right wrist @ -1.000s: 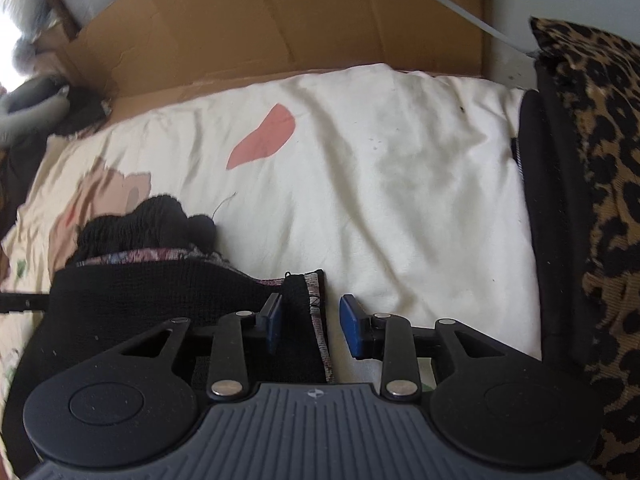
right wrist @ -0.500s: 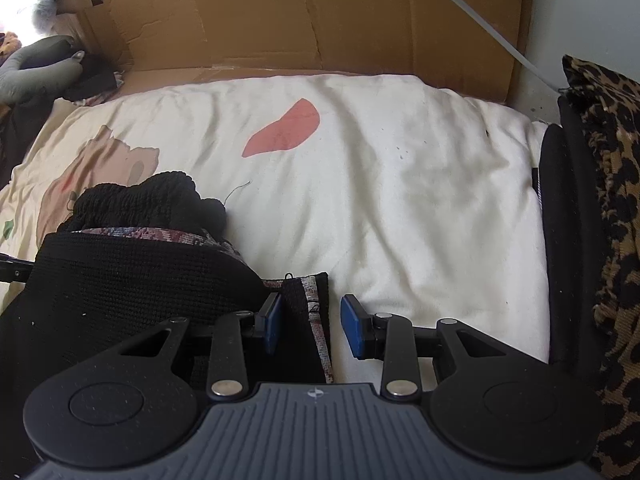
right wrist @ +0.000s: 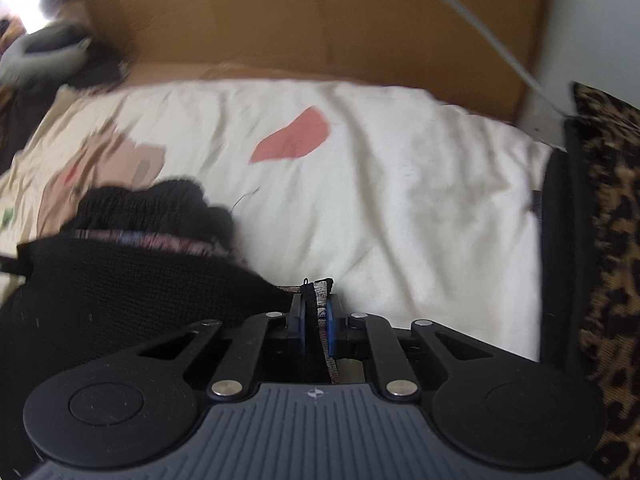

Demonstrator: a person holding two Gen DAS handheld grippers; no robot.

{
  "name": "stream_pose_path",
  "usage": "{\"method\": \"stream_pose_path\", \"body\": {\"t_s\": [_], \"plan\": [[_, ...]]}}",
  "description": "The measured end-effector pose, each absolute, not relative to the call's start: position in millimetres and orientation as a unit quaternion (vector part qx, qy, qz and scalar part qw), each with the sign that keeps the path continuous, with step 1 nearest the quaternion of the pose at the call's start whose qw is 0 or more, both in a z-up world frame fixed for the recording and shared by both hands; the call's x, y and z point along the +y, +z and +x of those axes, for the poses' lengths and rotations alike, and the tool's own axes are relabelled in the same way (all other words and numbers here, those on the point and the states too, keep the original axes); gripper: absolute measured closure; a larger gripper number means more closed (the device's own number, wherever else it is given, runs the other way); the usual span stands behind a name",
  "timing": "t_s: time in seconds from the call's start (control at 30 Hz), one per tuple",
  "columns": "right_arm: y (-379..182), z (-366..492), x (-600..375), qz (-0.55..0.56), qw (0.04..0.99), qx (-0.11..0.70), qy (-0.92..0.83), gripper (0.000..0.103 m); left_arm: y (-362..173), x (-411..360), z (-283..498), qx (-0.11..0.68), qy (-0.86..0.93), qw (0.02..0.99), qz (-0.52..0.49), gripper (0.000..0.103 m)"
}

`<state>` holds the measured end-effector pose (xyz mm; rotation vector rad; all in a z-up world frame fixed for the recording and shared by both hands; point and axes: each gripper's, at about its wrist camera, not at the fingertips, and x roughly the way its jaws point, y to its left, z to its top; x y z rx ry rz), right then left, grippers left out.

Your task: Fold clothes

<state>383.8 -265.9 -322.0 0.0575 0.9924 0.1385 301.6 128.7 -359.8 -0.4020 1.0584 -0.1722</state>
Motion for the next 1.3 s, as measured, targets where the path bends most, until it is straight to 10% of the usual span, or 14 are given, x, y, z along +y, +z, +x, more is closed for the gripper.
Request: {"method": "stream_pose_path", "body": {"t_s": [1.3], "plan": [[-299,415,-281,0.044,0.891,0.452,0.007,0.096,-354,142,351,0.482,-0.068,0.854,-0.184,0.098]]}}
